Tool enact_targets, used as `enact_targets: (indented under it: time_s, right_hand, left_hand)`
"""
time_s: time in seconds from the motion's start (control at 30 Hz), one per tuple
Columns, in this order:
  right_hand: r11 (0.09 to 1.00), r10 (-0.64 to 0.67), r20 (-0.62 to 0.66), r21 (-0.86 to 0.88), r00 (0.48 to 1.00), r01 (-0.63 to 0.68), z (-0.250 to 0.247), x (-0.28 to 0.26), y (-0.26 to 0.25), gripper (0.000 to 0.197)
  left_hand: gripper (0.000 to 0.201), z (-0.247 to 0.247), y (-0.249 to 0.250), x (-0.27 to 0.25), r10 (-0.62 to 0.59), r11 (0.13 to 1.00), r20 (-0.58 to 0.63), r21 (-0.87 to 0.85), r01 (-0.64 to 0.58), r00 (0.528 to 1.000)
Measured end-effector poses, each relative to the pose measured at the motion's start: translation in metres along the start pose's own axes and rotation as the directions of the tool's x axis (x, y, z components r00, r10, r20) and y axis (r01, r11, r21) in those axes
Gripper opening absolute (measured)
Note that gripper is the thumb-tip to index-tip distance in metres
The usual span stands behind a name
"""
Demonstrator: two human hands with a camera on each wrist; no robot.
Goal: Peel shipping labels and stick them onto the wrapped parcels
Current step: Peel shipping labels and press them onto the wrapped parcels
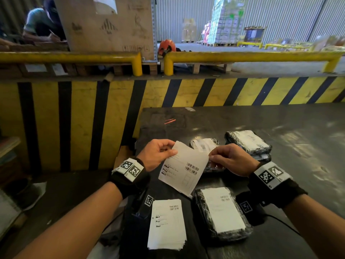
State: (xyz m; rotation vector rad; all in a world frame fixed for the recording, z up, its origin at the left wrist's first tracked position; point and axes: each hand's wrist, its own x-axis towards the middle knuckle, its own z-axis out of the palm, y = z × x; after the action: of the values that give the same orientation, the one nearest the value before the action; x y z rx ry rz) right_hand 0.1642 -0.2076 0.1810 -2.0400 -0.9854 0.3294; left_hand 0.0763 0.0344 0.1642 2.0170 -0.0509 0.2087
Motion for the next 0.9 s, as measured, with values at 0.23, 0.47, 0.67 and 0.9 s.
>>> enact_targets:
  time_s: [0.23,0.47,0.67,0.9]
  right_hand:
    - [0.997,-0.07,-0.093,0.037,0.993,0.074,0.01,-0.003,-0.005,0.023]
    - [0.976,-0.124,-0.295,0.138,0.947,0.171,0.032,0.003,-0.006,0.029]
    - [0.972,-0.116,-0.302,0.162,0.946,0.171,0.034,0.002,-0.004,0.03]
    - [0.993,-0.059,-0.373,0.075,0.926,0.093,0.027,-0.004,0.005,0.024]
  left_hand:
    - [0.032,0.011,0.007,0.005,0.061,0.914,-0.304,0.399,0.069,0.951]
    - [0.016,0.056,0.037,0.002,0.035,0.997,-0.138,0.072,-0.026,0.99]
    - [0.018,0.064,0.04,0.005,-0.018,0.994,-0.127,-0.108,0.005,0.992]
    - [0.013,0.064,0.033,0.004,0.039,0.999,-0.227,0.0,-0.04,0.973]
